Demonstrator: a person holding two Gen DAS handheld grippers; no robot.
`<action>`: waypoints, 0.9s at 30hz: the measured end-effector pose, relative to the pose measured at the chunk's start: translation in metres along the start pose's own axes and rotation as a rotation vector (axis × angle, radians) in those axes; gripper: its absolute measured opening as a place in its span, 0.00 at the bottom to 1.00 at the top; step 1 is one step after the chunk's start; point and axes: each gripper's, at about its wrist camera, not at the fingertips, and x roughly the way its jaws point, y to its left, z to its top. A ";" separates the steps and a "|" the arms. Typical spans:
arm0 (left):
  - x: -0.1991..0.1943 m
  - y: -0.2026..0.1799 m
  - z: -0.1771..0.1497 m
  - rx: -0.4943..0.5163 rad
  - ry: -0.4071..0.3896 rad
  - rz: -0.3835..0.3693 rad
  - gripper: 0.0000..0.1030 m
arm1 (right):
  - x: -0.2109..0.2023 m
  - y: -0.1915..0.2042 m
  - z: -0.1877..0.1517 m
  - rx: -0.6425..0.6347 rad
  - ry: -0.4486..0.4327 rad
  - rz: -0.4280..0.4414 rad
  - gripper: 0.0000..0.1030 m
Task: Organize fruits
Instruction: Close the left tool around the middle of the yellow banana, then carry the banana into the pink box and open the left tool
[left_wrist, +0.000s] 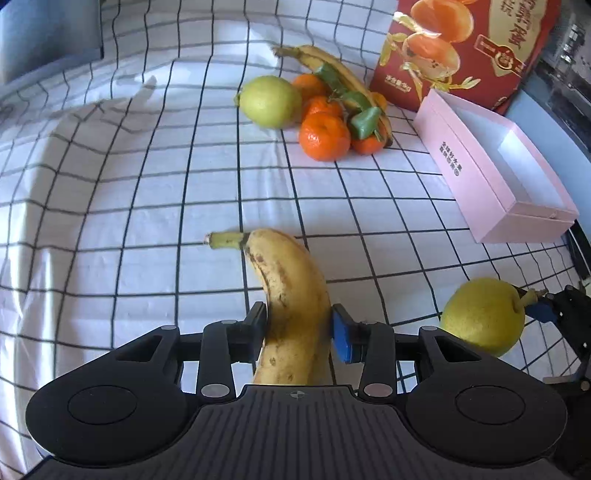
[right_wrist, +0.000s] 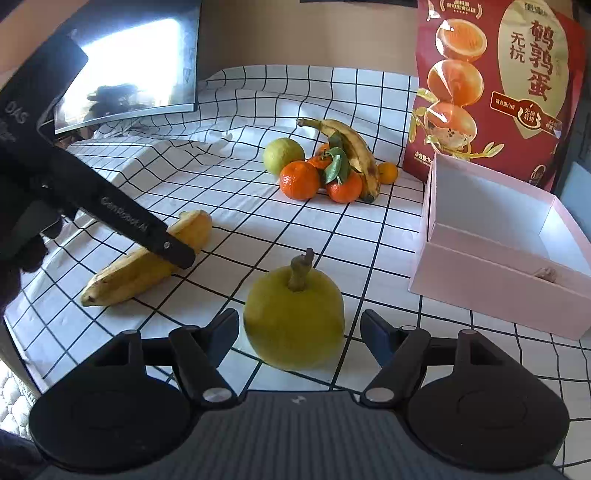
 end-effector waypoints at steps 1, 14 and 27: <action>0.002 0.000 0.001 -0.003 0.012 -0.001 0.42 | 0.001 0.000 0.000 -0.002 0.002 -0.005 0.71; 0.007 -0.001 0.001 -0.018 0.004 0.004 0.42 | 0.008 -0.001 0.008 -0.024 -0.006 0.000 0.67; -0.094 -0.068 0.061 0.128 -0.300 -0.237 0.40 | -0.059 -0.046 0.028 0.105 -0.131 -0.053 0.58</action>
